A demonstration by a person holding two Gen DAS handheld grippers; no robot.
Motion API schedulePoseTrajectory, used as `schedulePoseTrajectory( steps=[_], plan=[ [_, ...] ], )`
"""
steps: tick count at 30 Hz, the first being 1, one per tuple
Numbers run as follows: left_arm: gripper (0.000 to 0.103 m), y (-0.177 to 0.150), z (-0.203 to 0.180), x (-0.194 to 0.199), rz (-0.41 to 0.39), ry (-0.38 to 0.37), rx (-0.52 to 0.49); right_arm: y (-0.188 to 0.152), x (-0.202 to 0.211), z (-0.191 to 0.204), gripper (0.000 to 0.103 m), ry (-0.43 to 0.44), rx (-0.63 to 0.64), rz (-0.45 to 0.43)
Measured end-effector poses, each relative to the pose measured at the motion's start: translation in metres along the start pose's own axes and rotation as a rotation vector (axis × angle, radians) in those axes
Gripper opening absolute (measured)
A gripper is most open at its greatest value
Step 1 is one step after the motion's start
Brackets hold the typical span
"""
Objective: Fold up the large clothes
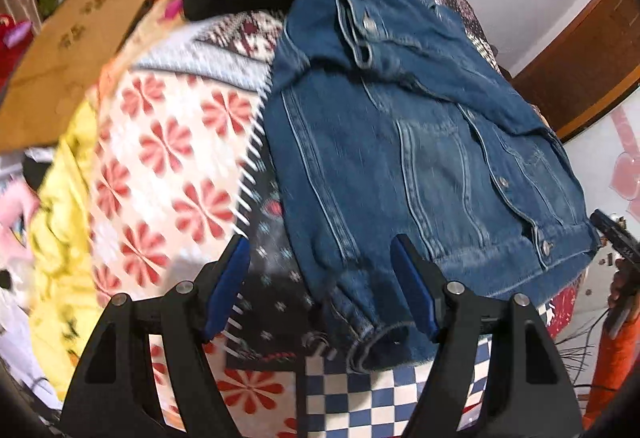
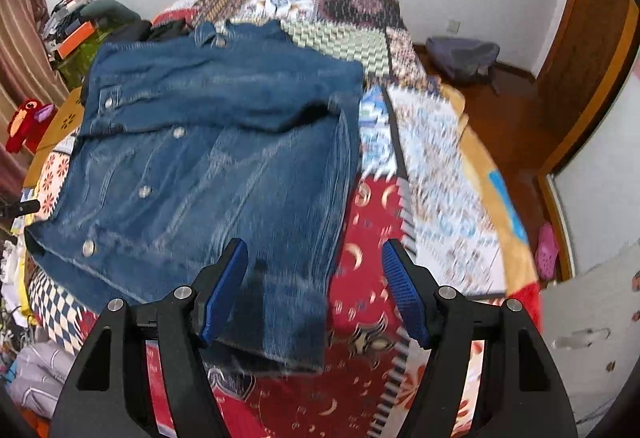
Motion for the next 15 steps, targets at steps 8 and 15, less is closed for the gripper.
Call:
schedulePoseTrajectory(
  steps=[8,15],
  plan=[
    [0.072,-0.022,-0.014,-0.027,0.049,-0.076,0.084,-0.013,-0.012,-0.002,0.066,0.069,-0.055,0.057],
    [0.072,-0.026,-0.032,-0.031,0.052,-0.128,0.100,-0.009,-0.020,0.001,0.069,0.121,-0.111,0.057]
  ],
)
Point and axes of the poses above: each gripper's, at about its wrist camera, not at the fingertips, and x roughly against the way its jaws point, z to its left, y to its top, the point moved 9 cm from there along -x, roughly the way its jaws point, and after that the axes turned 14 degrees about -x, right-handed, at the moved point
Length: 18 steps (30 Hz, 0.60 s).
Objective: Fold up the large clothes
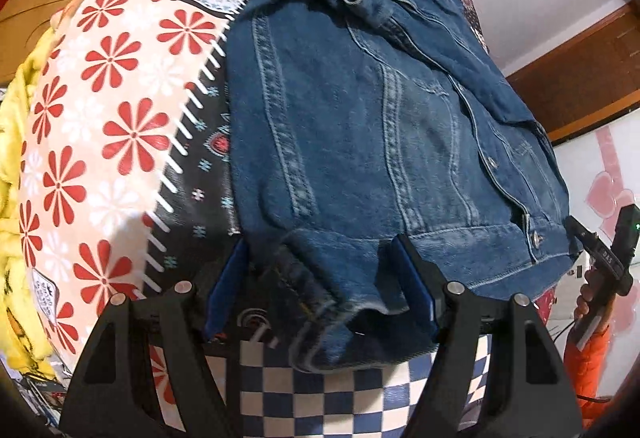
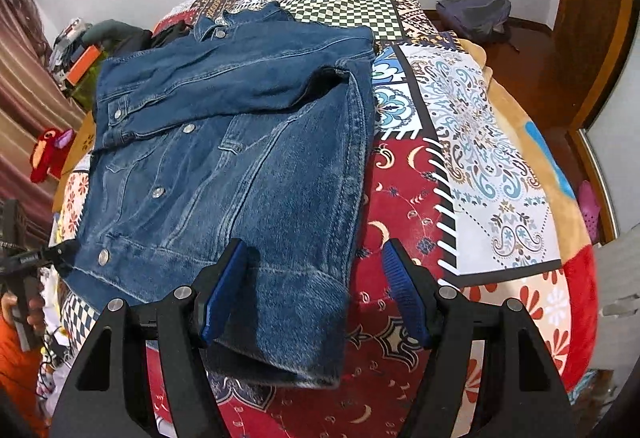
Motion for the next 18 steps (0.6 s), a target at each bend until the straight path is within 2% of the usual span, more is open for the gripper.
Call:
schedulePoseTrajectory(
  steps=[3,5,7,8,10,12,13,14,15,17,18],
  plan=[
    [0.072,0.001,-0.008,-0.002,0.012,-0.031,-0.001,-0.001,-0.001,0.007,0.069,0.002,0.025,-0.012],
    [0.072,0.004,-0.011,-0.005,0.015,-0.039,0.004,-0.002,0.000,0.013,0.069,0.032,0.037,-0.010],
    [0.066,0.006,-0.013,-0.006,0.012,-0.047,0.000,-0.005,0.002,0.021,0.066,0.072,0.044,-0.011],
    [0.060,0.007,-0.015,-0.005,0.005,-0.046,-0.003,-0.007,0.002,0.025,0.066,0.082,0.051,-0.011],
    [0.051,0.009,-0.015,-0.004,-0.007,-0.052,0.004,-0.008,0.001,0.028,0.064,0.072,0.064,-0.013],
    [0.037,0.012,-0.014,-0.002,-0.016,-0.049,0.013,-0.008,-0.001,0.027,0.053,0.033,0.073,-0.013],
    [0.034,0.013,-0.013,0.002,-0.027,-0.049,0.011,-0.007,0.000,0.026,0.044,0.031,0.063,-0.011],
    [0.026,0.017,-0.013,0.006,-0.045,-0.040,0.008,-0.005,0.000,0.025,0.035,0.031,0.053,-0.007],
    [0.025,0.020,-0.013,0.010,-0.059,-0.037,0.004,-0.003,0.001,0.025,0.033,0.046,0.037,0.003],
    [0.022,0.029,-0.019,0.016,-0.093,-0.047,0.003,0.000,0.003,0.025,0.022,0.061,0.023,0.004],
    [0.021,0.033,-0.022,0.020,-0.107,-0.048,-0.003,0.003,0.006,0.026,0.021,0.071,0.026,-0.002]
  ],
)
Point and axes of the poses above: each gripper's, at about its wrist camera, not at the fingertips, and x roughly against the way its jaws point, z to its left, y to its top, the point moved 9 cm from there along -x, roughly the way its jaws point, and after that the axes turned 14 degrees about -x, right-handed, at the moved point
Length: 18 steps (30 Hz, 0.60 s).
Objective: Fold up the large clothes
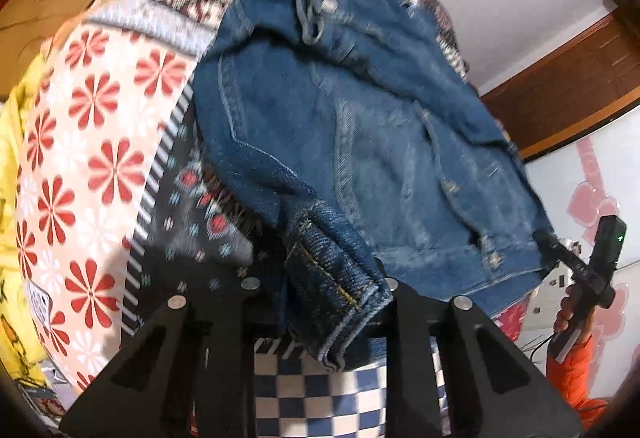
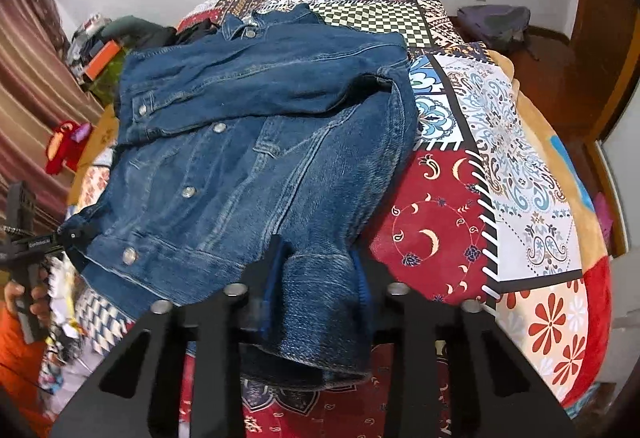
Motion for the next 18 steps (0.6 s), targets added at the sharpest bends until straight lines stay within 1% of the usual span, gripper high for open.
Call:
schedulePoseTrajectory(
  steps=[1,2,5,8,10,12,14,15,18],
  plan=[
    [0.021,0.007,-0.004,0.005,-0.020,0.001,-0.012,0.002,0.002,0.002,0.017,0.002,0.009,-0.009],
    [0.020,0.011,-0.007,0.010,-0.036,0.000,-0.023,0.005,0.004,0.005,0.016,0.005,0.017,-0.021],
    [0.018,0.033,-0.016,0.026,-0.096,-0.026,-0.053,0.019,0.011,0.019,0.015,0.040,0.038,-0.042],
    [0.017,0.065,-0.023,0.040,-0.164,-0.050,-0.071,0.038,0.012,0.035,0.014,0.058,0.081,-0.063],
    [0.017,0.087,-0.027,0.047,-0.201,-0.072,-0.078,0.057,0.011,0.044,0.014,0.061,0.116,-0.095],
    [0.016,0.112,-0.031,0.050,-0.235,-0.082,-0.094,0.082,0.010,0.049,0.014,0.079,0.109,-0.117],
    [0.015,0.139,-0.030,0.053,-0.265,-0.050,-0.121,0.107,0.009,0.051,0.014,0.098,0.089,-0.134],
    [0.014,0.154,-0.028,0.054,-0.280,-0.037,-0.125,0.124,0.007,0.051,0.014,0.096,0.074,-0.147],
    [0.014,0.196,-0.019,0.059,-0.333,-0.030,-0.108,0.175,-0.003,0.054,0.013,0.079,0.046,-0.185]
  ],
)
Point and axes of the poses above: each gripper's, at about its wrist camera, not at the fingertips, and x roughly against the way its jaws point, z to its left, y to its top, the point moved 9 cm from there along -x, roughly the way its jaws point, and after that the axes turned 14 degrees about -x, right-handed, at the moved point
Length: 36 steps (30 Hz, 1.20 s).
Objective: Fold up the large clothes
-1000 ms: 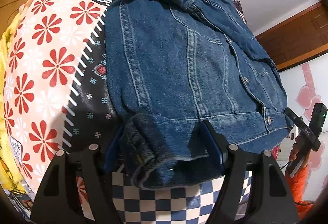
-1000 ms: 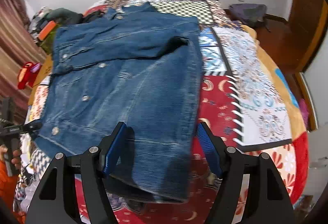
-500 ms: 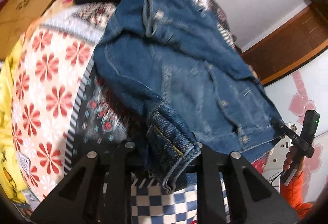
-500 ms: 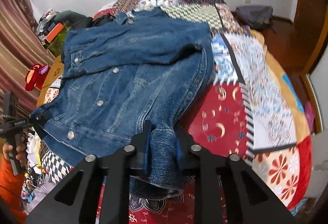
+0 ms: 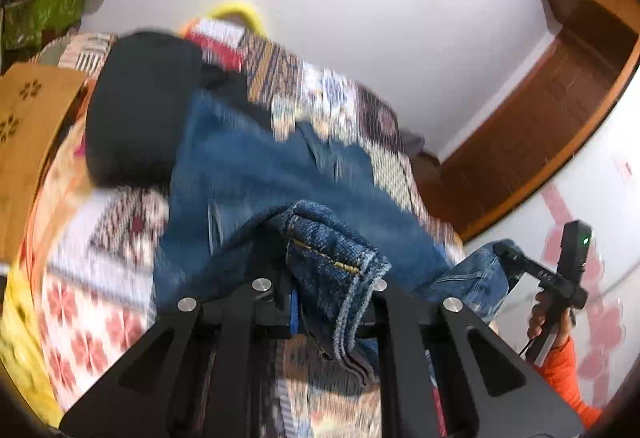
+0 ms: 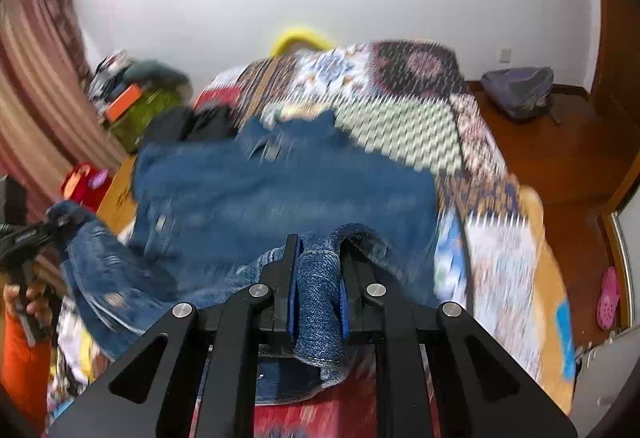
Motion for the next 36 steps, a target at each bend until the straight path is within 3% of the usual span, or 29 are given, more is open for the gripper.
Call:
schedulePoseTrajectory(
  steps=[4,7,12,16,22,23,25,28,30,34,36],
  plan=[
    [0.014,0.052,0.037,-0.029,-0.042,0.074,0.037,0.050,-0.032,0.003,0.013,-0.035,-0.015,-0.036],
    [0.014,0.063,0.063,-0.069,-0.003,0.131,0.059,0.066,-0.073,0.005,0.013,-0.078,-0.007,-0.021],
    [0.016,0.042,0.107,-0.142,0.127,0.196,0.091,0.054,-0.143,-0.013,0.014,-0.162,0.040,0.052],
    [0.018,0.029,0.120,-0.162,0.132,0.186,0.078,0.038,-0.167,-0.032,0.017,-0.171,0.033,0.095],
    [0.027,0.026,0.109,-0.166,0.168,0.202,-0.031,0.034,-0.163,-0.053,0.033,-0.197,0.026,0.114],
    [0.027,0.025,0.108,-0.166,0.174,0.210,-0.052,0.035,-0.158,-0.058,0.045,-0.232,0.028,0.097],
    [0.029,0.025,0.107,-0.166,0.185,0.218,-0.074,0.041,-0.141,-0.067,0.057,-0.292,0.044,0.038],
    [0.037,0.024,0.102,-0.158,0.210,0.218,-0.072,0.045,-0.119,-0.075,0.057,-0.306,0.050,0.015],
    [0.056,0.026,0.098,-0.144,0.203,0.218,-0.066,0.042,-0.104,-0.075,0.057,-0.303,0.064,0.024],
    [0.066,0.040,0.085,-0.106,0.121,0.217,-0.080,0.026,-0.081,-0.061,0.057,-0.270,0.118,0.053],
    [0.068,0.043,0.079,-0.090,0.109,0.258,-0.122,0.012,-0.075,-0.050,0.057,-0.251,0.146,0.072]
  ],
)
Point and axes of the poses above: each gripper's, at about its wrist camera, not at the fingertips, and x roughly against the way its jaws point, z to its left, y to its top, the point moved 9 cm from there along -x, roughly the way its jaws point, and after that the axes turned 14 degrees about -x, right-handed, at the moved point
